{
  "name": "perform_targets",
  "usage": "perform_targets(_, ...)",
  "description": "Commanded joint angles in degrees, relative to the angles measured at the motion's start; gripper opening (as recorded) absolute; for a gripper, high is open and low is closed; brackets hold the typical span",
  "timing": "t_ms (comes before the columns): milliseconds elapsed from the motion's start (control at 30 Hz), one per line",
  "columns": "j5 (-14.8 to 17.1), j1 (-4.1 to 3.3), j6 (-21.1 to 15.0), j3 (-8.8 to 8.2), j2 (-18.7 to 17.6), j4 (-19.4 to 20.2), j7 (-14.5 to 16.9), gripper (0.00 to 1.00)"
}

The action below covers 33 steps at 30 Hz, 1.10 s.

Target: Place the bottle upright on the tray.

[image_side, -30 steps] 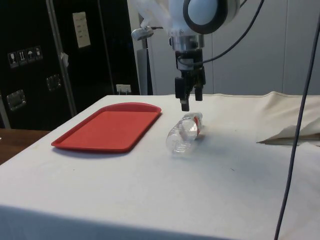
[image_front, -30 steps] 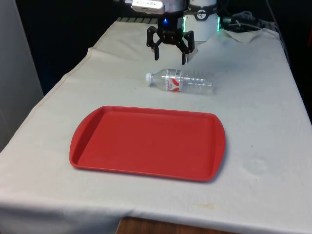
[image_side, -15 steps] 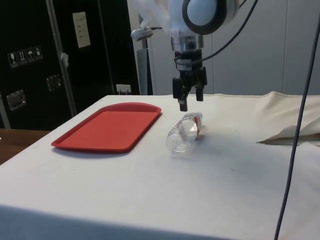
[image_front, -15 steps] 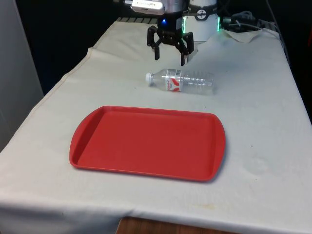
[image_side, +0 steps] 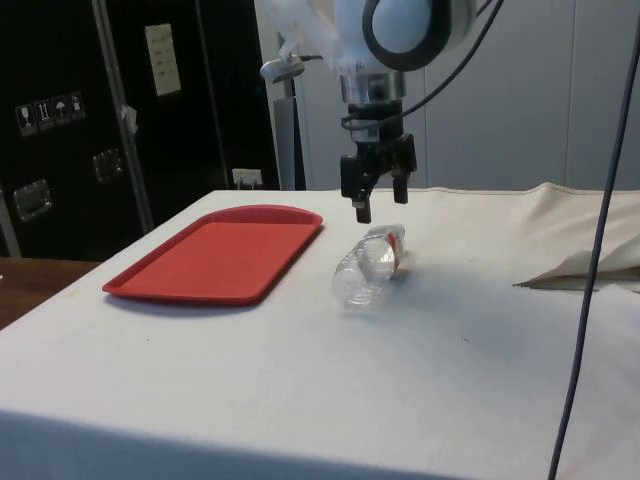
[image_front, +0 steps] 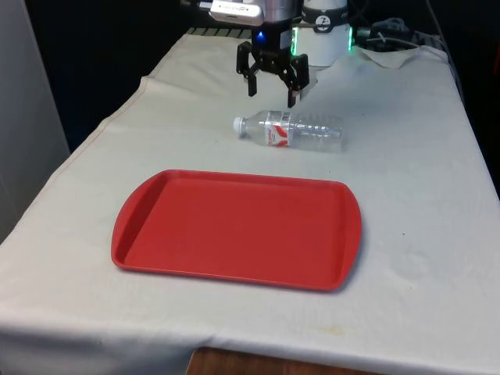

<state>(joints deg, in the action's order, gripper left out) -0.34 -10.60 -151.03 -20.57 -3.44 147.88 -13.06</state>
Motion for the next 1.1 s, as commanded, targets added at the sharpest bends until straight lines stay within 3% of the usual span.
perform_targets(0,0.3,-0.06,-0.1,0.06,-0.3,-0.2,-0.8,1.00)
perform_targets(1067,-0.2,0.00,0.1,-0.06,-1.2,-1.0,-11.8,1.00)
